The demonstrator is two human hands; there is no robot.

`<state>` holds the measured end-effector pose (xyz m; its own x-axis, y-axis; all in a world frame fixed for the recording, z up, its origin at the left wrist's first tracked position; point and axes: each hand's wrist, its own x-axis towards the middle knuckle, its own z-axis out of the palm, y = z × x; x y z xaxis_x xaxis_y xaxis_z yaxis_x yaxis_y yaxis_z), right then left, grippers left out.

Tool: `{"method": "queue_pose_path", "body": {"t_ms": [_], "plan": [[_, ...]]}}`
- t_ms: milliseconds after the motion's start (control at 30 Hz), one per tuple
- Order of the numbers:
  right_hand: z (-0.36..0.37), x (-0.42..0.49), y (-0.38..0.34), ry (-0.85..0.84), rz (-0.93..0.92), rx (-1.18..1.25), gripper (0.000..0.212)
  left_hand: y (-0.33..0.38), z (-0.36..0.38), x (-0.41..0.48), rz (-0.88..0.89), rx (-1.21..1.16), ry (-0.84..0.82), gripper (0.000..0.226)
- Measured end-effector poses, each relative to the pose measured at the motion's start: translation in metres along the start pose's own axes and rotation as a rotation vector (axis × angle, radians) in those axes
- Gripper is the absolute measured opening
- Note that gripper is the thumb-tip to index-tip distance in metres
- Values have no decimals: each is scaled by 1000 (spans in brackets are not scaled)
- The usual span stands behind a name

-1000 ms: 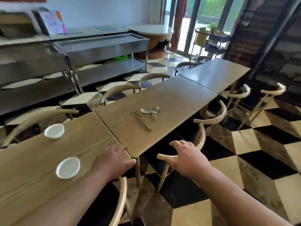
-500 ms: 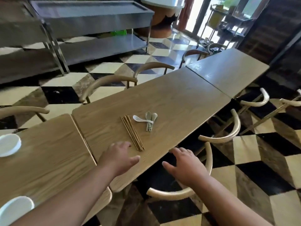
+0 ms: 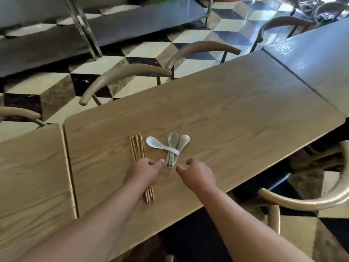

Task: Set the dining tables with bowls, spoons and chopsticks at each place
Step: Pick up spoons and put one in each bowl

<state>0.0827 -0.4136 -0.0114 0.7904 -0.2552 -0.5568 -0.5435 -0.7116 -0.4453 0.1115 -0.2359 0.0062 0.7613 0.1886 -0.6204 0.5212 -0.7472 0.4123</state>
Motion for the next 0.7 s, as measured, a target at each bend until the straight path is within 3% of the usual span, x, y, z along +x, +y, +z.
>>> {"method": "queue_pose_path", "body": {"t_ms": [100, 167, 367, 700], "plan": [[14, 48, 1, 33, 18, 19, 69, 29, 23, 47, -206, -364, 7, 57], [24, 62, -2, 74, -19, 21, 72, 39, 30, 69, -301, -487, 36, 57], [38, 87, -16, 127, -156, -85, 82, 53, 48, 109, -322, -461, 61, 41], [22, 99, -31, 4, -237, -241, 51, 48, 54, 105, -313, -417, -87, 21]]}}
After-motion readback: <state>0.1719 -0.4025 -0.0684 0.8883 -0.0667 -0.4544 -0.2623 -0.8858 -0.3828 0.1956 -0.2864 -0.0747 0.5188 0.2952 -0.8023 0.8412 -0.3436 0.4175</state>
